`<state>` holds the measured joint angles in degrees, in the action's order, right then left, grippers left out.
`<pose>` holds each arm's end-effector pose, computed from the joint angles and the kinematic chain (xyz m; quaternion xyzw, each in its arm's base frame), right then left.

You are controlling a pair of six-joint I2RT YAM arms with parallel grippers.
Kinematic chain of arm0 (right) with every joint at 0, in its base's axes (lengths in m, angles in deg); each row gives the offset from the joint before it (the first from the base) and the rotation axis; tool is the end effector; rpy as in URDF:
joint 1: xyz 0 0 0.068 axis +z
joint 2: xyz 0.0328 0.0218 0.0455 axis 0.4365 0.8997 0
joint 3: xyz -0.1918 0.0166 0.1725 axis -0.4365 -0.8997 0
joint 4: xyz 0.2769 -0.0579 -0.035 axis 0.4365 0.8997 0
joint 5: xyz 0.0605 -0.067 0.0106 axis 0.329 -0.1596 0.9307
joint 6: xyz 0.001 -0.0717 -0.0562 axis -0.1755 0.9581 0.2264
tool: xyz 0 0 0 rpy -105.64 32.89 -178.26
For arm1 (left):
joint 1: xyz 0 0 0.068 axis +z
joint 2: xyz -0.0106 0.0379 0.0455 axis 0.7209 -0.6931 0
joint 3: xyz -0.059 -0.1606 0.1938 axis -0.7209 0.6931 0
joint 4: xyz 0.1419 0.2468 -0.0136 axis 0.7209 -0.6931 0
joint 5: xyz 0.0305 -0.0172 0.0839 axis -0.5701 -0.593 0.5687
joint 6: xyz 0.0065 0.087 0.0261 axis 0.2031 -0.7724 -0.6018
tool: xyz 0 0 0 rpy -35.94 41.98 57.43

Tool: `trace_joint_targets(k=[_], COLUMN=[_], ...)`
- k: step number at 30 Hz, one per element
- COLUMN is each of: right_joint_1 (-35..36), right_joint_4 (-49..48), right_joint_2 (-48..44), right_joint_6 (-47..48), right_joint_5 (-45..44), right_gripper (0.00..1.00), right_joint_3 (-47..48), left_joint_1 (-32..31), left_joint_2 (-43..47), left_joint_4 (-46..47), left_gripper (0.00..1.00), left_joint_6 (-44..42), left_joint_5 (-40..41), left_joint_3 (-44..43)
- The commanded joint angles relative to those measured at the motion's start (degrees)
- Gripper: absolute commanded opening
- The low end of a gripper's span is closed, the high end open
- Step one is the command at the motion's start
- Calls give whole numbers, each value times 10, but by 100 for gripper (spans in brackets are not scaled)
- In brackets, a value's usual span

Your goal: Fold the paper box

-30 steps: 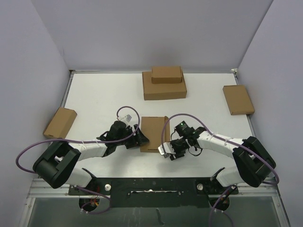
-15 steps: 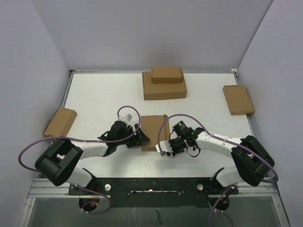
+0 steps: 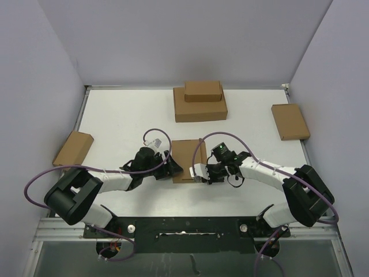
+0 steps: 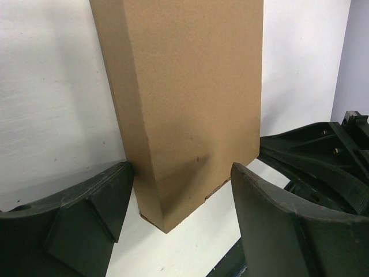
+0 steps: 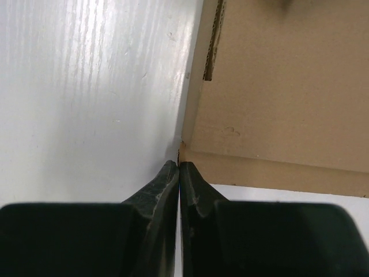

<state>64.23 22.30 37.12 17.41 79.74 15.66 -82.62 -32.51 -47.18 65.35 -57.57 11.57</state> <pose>0.1993 0.2066 0.0940 -0.7324 0.6037 0.2006 0.2427 0.2329 -0.1979 0.0695 -0.0764 0.8820 -0.3996 0.2377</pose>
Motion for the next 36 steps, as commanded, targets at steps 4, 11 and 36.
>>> trace_joint_targets(k=[4,11,36], right_joint_1=[-3,-4,-14], right_joint_4=[-16,-3,30], right_joint_2=[12,30,74], right_joint_6=[-42,-67,-139], right_joint_5=[10,3,11], right_gripper=[2,0,0], right_joint_3=[39,58,112], left_joint_1=[-4,-4,-4], left_joint_2=[-26,-31,-48], left_joint_4=[-44,-46,-41], left_gripper=[69,69,68], left_joint_6=[-15,-18,-19], left_joint_5=[4,3,-7], left_joint_3=[2,-2,-6])
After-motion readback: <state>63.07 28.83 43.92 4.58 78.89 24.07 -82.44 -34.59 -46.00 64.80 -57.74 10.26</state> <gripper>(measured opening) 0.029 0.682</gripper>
